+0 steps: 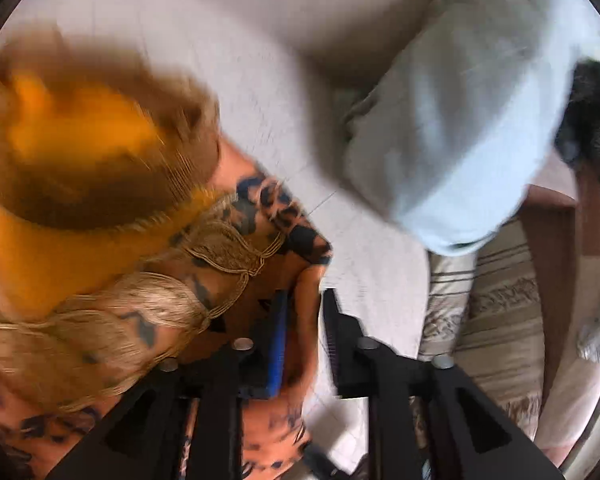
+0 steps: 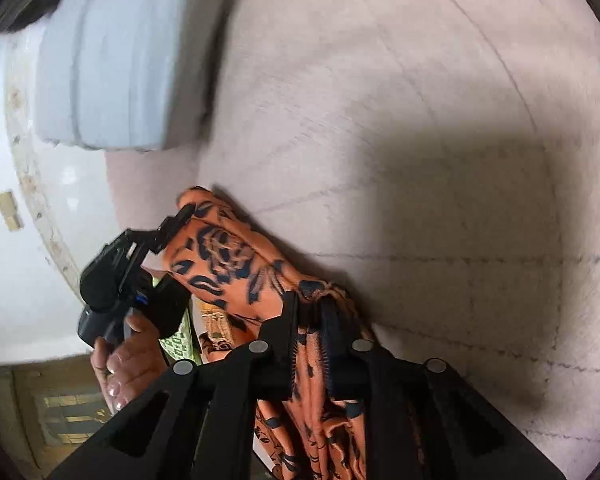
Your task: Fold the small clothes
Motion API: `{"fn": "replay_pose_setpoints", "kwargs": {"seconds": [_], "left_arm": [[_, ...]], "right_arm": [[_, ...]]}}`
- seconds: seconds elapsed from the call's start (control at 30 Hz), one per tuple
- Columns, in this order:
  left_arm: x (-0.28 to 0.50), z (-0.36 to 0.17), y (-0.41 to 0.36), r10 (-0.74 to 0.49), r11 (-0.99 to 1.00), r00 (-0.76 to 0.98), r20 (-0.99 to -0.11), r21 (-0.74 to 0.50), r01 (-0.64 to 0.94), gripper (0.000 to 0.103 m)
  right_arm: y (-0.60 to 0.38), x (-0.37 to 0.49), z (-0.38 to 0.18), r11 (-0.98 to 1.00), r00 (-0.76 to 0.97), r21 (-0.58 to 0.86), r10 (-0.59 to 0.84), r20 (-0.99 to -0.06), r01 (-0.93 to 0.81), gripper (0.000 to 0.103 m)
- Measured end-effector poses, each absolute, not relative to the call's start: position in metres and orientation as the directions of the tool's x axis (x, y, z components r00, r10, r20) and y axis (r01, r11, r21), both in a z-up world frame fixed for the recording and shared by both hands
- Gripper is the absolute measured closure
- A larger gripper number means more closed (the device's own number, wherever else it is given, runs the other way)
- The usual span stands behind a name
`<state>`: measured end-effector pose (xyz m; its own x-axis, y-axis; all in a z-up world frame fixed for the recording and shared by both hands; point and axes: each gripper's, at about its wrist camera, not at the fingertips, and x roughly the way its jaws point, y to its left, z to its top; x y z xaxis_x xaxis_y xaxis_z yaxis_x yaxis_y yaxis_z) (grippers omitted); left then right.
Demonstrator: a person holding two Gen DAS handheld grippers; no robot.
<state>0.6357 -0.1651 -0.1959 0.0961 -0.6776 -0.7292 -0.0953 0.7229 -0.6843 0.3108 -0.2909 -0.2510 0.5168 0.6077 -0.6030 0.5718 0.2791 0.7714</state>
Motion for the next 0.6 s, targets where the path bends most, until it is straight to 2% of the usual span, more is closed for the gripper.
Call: {"fn": "replay_pose_setpoints", "kwargs": {"seconds": [0.07,0.1,0.23,0.3,0.37,0.4,0.57,0.6], "left_arm": [[0.621,-0.164,-0.139,-0.667,0.734,0.157,-0.728,-0.679,-0.034,0.059],[0.610,-0.149,-0.122,-0.660,0.740,0.187,-0.728,-0.672,-0.004,0.046],[0.543,-0.116,-0.062,-0.508,0.858,0.298,-0.808,-0.507,0.084,0.045],[0.495,-0.120,-0.038,-0.405,0.913,0.324,-0.855,-0.396,0.095,0.045],[0.437,-0.130,-0.021,-0.354,0.935,0.334,-0.874,-0.329,0.132,0.045],[0.406,-0.136,-0.015,-0.328,0.944,0.331,-0.885,-0.293,0.152,0.045],[0.305,-0.146,-0.007,-0.236,0.957,0.368,-0.899,-0.150,0.248,0.045],[0.297,-0.145,-0.005,-0.225,0.956,0.376,-0.899,-0.129,0.264,0.045]], "right_arm": [[-0.293,0.310,-0.245,0.310,0.522,0.769,0.589,-0.617,0.559,0.088],[-0.294,0.308,-0.240,0.337,0.527,0.758,0.562,-0.638,0.558,0.088],[-0.306,0.303,-0.216,0.391,0.585,0.755,0.478,-0.656,0.527,0.086],[-0.307,0.305,-0.198,0.428,0.626,0.785,0.477,-0.617,0.449,0.083],[-0.299,0.313,-0.182,0.479,0.623,0.810,0.532,-0.574,0.338,0.062],[-0.290,0.319,-0.174,0.506,0.617,0.813,0.552,-0.561,0.288,0.059],[-0.240,0.330,-0.174,0.518,0.472,0.850,0.729,-0.497,0.095,0.057],[-0.226,0.332,-0.176,0.535,0.429,0.842,0.745,-0.511,0.073,0.057]]}}
